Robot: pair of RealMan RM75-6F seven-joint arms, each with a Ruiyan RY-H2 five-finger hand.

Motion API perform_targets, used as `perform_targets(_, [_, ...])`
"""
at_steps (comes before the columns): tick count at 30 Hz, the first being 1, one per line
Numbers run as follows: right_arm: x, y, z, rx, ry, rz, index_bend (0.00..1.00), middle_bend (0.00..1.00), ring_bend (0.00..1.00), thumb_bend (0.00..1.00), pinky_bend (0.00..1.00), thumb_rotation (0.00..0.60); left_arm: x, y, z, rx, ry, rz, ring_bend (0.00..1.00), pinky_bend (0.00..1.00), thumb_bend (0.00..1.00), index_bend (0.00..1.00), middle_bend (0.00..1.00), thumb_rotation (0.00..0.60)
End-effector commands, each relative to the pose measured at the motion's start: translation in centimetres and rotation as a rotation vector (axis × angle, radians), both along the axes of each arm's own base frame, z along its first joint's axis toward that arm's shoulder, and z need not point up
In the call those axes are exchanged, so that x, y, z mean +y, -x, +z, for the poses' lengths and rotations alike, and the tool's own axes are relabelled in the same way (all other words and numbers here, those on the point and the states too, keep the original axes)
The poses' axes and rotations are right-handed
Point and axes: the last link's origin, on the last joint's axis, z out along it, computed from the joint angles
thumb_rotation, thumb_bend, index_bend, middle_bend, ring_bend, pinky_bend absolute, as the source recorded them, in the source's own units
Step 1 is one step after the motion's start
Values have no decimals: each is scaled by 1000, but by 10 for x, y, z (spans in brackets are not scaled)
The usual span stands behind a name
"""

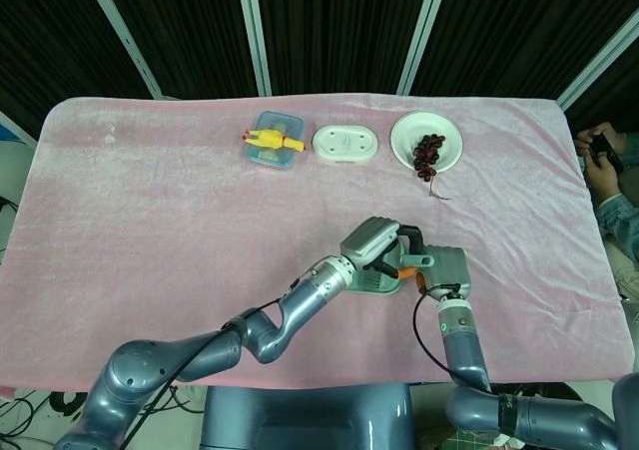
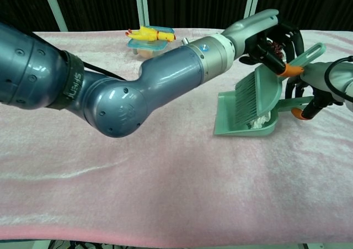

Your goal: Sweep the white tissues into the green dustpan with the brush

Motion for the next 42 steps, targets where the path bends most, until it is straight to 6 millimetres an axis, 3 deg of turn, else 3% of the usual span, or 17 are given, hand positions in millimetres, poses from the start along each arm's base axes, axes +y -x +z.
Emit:
perform_targets(1, [3, 1, 1, -14, -5, -5, 518, 449, 851, 456, 806, 600, 4, 8, 13, 13, -27, 5, 924, 1000, 377, 634, 631, 600])
perform_targets(11, [6, 3, 8, -46, -22, -11, 518, 449, 851, 456, 806, 600, 14, 21, 48, 44, -88, 7, 924, 1000, 377, 634, 630, 600])
perform_targets(20, [12, 8, 11, -67, -39, -16, 518, 449, 851, 456, 805, 600, 21, 48, 85, 117, -136, 22, 924, 1000, 377, 634, 631, 600])
perform_targets(27, [13, 13, 12, -74, -52, -12, 519, 449, 851, 456, 806, 600, 20, 68, 97, 201, -149, 29, 924, 1000, 377, 635, 631, 600])
perform_targets(37, [15, 18, 12, -86, -52, 3, 518, 436, 851, 454, 806, 600, 3, 119, 110, 351, -145, 54, 924, 1000, 377, 635, 631, 600])
perform_targets(42, [18, 23, 10, -76, -55, 11, 510, 403, 850, 433, 805, 600, -2, 131, 117, 362, -153, 73, 924, 1000, 377, 635, 631, 600])
